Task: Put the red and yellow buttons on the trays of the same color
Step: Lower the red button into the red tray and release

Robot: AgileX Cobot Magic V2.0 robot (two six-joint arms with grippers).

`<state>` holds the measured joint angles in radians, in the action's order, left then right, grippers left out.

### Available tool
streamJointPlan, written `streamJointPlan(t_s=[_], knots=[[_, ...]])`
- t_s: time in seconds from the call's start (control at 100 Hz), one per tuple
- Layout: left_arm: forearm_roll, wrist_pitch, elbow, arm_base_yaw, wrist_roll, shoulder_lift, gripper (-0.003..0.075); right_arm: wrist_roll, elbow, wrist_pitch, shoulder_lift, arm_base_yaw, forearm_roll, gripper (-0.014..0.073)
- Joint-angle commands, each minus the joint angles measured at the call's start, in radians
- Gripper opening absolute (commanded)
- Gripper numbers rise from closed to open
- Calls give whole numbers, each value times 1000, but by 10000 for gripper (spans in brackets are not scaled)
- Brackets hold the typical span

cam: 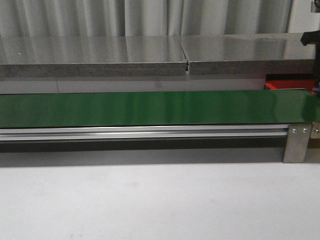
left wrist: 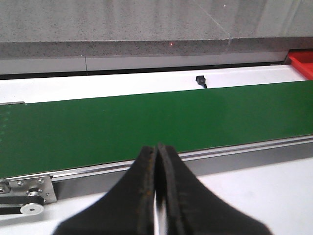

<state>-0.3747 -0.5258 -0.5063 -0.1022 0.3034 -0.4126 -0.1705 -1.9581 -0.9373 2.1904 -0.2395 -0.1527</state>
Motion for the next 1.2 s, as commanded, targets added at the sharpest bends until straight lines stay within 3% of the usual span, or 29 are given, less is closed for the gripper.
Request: streamJointPlan(t_s=[0.0, 0.2, 0.27, 0.39, 0.48, 0.69, 0.83, 0.9, 1.05, 1.19], knots=[[-27, 67, -23, -9, -1, -10, -19, -1, -26, 76, -31, -3, -39, 223], [-27, 67, -23, -9, -1, -10, -19, -1, -26, 102, -6, -3, -94, 237], [-27, 67, -23, -9, -1, -10, -19, -1, -26, 102, -6, -3, -112, 316], [-27, 67, -23, -9, -1, -10, -19, -1, -26, 87, -7, -3, -130, 528], [-27, 67, -23, -9, -1, -10, -19, -1, -26, 86, -21, -3, -130, 552], [-27, 67, -23, -9, -1, -10, -19, -8, -24, 69, -111, -3, -75, 475], [-27, 67, -23, -9, -1, -10, -19, -47, -5, 60, -195, 14, -42, 360], [-27, 67, -23, -9, -1, -10, -19, -56, 9, 42, -240, 31, -14, 255], [-27, 67, -23, -9, -1, -10, -19, -56, 76, 24, -340, 81, 69, -74], [-27, 67, -23, -9, -1, -10, -19, -56, 171, 48, -444, 120, 88, -68]])
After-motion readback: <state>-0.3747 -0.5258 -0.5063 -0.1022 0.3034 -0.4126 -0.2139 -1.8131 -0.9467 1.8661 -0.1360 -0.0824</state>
